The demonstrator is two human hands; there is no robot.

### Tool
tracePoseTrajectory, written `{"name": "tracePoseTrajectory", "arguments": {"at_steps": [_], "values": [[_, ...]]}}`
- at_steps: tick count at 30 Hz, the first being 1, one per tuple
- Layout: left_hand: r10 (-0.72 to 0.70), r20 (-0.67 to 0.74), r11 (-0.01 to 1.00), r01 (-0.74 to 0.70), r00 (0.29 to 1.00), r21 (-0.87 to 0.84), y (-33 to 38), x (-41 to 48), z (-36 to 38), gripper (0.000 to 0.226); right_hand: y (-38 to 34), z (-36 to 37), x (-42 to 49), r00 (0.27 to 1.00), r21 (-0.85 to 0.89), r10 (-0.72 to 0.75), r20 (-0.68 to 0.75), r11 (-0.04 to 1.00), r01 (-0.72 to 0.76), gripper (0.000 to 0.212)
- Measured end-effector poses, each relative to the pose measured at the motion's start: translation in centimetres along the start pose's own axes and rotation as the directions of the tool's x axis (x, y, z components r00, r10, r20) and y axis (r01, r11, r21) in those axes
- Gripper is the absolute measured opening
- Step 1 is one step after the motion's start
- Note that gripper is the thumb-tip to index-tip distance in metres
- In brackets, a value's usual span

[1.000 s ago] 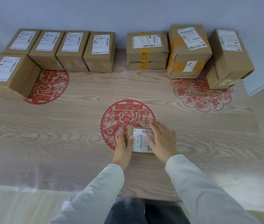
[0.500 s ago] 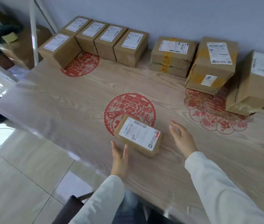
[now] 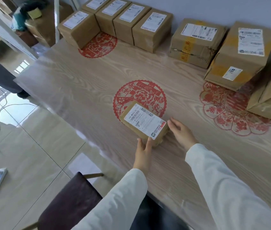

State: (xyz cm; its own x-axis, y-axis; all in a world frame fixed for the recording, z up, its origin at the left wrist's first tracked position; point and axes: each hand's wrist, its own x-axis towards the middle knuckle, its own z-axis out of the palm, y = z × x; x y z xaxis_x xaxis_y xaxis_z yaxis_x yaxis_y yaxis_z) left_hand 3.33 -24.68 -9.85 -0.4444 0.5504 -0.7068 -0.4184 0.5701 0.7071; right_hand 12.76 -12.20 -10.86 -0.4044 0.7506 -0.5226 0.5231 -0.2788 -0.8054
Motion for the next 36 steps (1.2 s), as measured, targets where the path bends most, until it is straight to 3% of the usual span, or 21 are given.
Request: {"name": "tracePoseTrajectory", "arguments": {"at_steps": [4, 8, 17, 28, 36], "values": [[-0.005, 0.002, 1.000, 0.005, 1.000, 0.030, 0.0, 0.4, 0.0, 0.074, 0.1, 0.3, 0.2, 1.000, -0.042, -0.012, 0.003, 0.999, 0.013, 0.044], [0.048, 0.026, 0.997, -0.049, 0.999, 0.066, 0.1, 0.6, 0.3, 0.054, 0.2, 0.8, 0.1, 0.999, -0.061, -0.040, 0.011, 0.997, 0.040, 0.032], [0.146, 0.073, 0.983, -0.153, 0.987, 0.101, 1.0, 0.9, -0.5, 0.027, 0.4, 1.1, -1.0, 0.995, 0.058, -0.062, -0.080, 0.996, 0.067, 0.016], [0.258, 0.382, 0.916, -0.351, 0.887, 0.196, 2.7, 0.6, 1.5, 0.031, 1.3, -1.5, -4.9, 0.925, 0.220, -0.025, -0.379, 0.969, 0.116, 0.023], [0.255, 0.532, 0.873, -0.429, 0.807, 0.233, 0.4, -4.4, 7.7, 0.037, 5.3, -7.4, -11.6, 0.851, 0.242, 0.021, -0.525, 0.962, 0.126, 0.028]]}}
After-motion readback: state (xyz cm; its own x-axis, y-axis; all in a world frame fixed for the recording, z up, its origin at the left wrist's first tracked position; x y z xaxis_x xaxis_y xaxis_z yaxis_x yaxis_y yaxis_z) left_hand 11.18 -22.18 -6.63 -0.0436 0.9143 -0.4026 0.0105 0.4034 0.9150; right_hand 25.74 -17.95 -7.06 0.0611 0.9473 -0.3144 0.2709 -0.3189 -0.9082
